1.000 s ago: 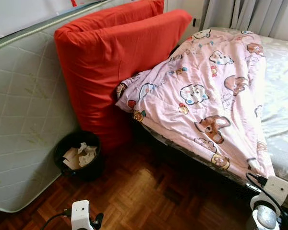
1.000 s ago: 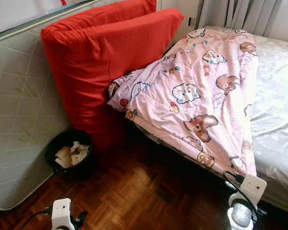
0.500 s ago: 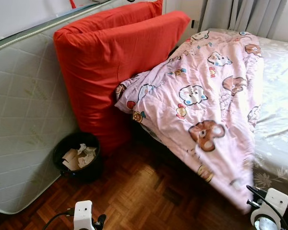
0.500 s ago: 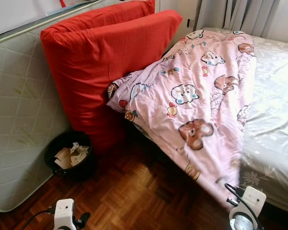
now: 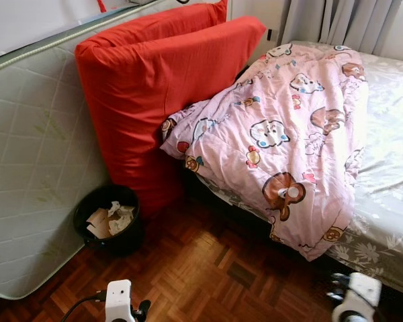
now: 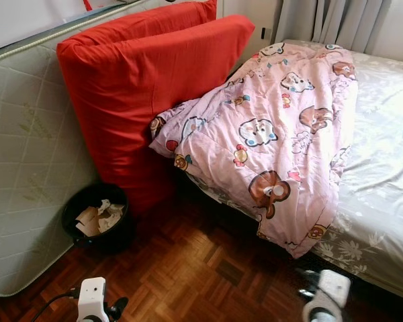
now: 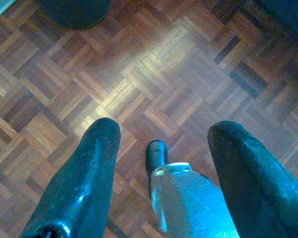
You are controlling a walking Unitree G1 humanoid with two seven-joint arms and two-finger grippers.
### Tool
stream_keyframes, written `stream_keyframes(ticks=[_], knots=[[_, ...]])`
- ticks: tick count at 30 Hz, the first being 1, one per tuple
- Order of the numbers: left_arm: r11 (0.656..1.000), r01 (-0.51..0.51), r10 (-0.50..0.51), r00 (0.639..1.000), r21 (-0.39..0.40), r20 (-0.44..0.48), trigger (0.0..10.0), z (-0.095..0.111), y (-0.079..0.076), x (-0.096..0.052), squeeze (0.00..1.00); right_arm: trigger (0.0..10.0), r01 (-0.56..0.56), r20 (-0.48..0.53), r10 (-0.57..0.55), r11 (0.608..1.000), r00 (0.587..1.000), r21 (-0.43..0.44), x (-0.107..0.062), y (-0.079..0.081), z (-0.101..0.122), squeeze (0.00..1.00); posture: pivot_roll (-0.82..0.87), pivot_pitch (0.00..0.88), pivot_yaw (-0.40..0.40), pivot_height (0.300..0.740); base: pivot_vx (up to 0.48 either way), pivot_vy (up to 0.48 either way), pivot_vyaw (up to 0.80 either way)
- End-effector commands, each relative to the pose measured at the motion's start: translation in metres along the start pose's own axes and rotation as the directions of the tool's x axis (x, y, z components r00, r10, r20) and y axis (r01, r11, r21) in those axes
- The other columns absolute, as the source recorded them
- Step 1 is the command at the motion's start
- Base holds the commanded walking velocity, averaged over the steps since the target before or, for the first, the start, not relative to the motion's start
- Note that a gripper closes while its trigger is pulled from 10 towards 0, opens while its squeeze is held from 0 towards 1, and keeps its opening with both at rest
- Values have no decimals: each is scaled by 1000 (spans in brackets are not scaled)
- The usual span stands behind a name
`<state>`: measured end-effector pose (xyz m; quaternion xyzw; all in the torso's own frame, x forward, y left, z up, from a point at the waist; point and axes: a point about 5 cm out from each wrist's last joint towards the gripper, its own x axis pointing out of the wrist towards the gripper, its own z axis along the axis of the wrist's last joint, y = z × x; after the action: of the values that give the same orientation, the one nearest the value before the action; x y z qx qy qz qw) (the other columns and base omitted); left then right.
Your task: Clean up the room
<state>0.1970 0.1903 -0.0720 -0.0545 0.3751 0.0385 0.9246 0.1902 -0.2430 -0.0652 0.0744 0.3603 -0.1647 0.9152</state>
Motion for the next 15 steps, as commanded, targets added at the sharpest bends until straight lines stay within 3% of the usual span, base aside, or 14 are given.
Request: stream_keyframes(ticks=[1,9,15], knots=[[1000,-14,14,999,-8,-34,10000,-7,1,-1,0,10000,-31,-34,30,999,999,-13,-1,2,-5,0,161,73,-17,740,0,0,0],[1000,-13,13,998,-1,-56,10000,-10,0,-2,0,10000,-46,-73,48,999,996,25,-3,3,-15,0,160,65,-28,740,0,0,0],[1000,-24,24,998,-3,-57,10000,-12,2,-3,0,10000,-53,-157,51,999,986,-10,-10,-3,-34,0,147,66,-14,740,0,0,0]])
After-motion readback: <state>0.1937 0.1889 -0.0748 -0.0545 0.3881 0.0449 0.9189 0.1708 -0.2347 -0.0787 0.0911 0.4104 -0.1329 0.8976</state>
